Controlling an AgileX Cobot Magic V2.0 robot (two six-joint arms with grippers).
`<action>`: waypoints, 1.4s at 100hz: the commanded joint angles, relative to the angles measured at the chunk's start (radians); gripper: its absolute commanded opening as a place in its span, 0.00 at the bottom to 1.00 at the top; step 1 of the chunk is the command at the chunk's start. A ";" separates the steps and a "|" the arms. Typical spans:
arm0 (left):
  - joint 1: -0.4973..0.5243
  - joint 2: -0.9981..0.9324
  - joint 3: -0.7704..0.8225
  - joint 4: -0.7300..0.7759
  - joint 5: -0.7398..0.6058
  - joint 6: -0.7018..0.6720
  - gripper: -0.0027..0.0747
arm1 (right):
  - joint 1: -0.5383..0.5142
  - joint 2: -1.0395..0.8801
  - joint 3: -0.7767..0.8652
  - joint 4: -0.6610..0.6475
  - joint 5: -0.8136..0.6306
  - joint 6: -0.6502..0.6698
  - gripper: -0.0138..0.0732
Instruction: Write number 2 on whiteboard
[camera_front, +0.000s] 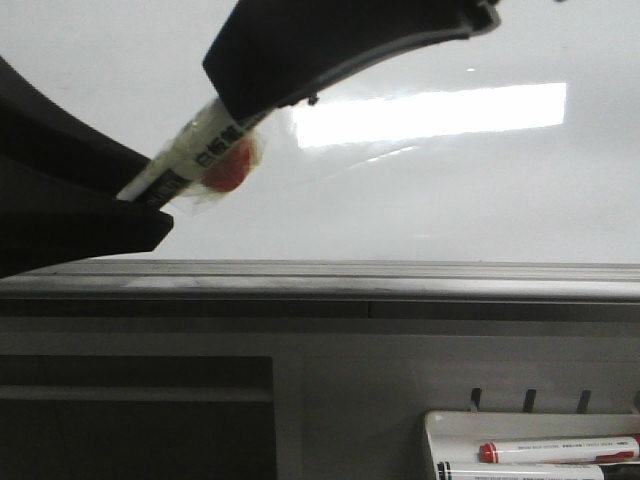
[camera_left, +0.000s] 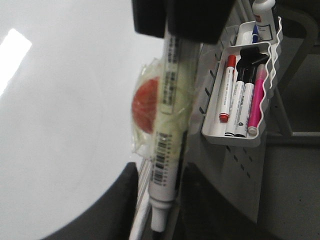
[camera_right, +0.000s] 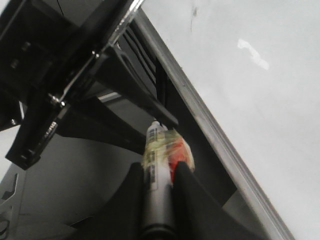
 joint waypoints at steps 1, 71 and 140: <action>-0.001 -0.022 -0.032 -0.039 -0.054 -0.014 0.54 | -0.009 -0.012 -0.032 -0.024 -0.053 -0.011 0.08; 0.246 -0.420 -0.054 -0.681 0.030 -0.015 0.01 | -0.166 0.023 -0.087 -0.069 -0.199 0.021 0.08; 0.344 -0.374 -0.054 -0.710 -0.064 -0.015 0.01 | -0.367 0.126 -0.221 -0.035 -0.037 0.046 0.09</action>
